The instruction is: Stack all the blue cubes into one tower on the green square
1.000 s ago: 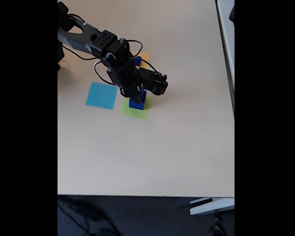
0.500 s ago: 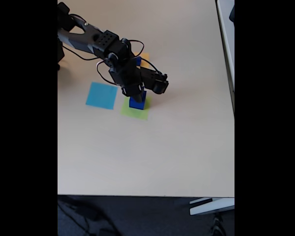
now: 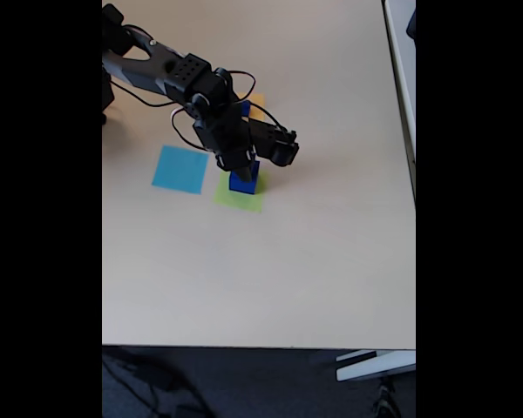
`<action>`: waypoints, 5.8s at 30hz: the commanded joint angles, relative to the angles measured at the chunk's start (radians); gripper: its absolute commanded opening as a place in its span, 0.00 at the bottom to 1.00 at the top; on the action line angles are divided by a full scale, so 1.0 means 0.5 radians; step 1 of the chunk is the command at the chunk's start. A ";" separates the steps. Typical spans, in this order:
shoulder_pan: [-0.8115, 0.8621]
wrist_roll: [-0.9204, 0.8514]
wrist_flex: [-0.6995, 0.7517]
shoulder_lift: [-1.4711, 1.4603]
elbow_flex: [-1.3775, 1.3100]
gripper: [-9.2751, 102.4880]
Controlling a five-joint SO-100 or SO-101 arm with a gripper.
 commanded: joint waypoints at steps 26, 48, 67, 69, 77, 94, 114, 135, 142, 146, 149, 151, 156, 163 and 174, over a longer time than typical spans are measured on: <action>-0.012 -0.015 -0.006 0.037 -0.144 0.08; -0.028 -0.006 -0.006 0.031 -0.150 0.08; -0.031 0.006 -0.003 0.028 -0.147 0.08; -0.018 0.006 -0.006 0.034 -0.147 0.08; 0.034 0.034 -0.021 0.064 -0.172 0.08; 0.169 0.218 0.393 0.230 -0.172 0.08; 0.071 0.350 0.537 0.359 0.021 0.08; 0.025 0.377 0.555 0.267 -0.040 0.08; 0.006 0.365 0.558 0.236 -0.043 0.08; 0.000 0.362 0.555 0.178 -0.101 0.08; -0.009 0.362 0.552 0.163 -0.123 0.08; -0.015 0.368 0.546 0.144 -0.126 0.08; -0.025 0.365 0.543 0.141 -0.126 0.08; -0.034 0.362 0.528 0.147 -0.074 0.08; -0.034 0.344 0.472 0.144 -0.025 0.08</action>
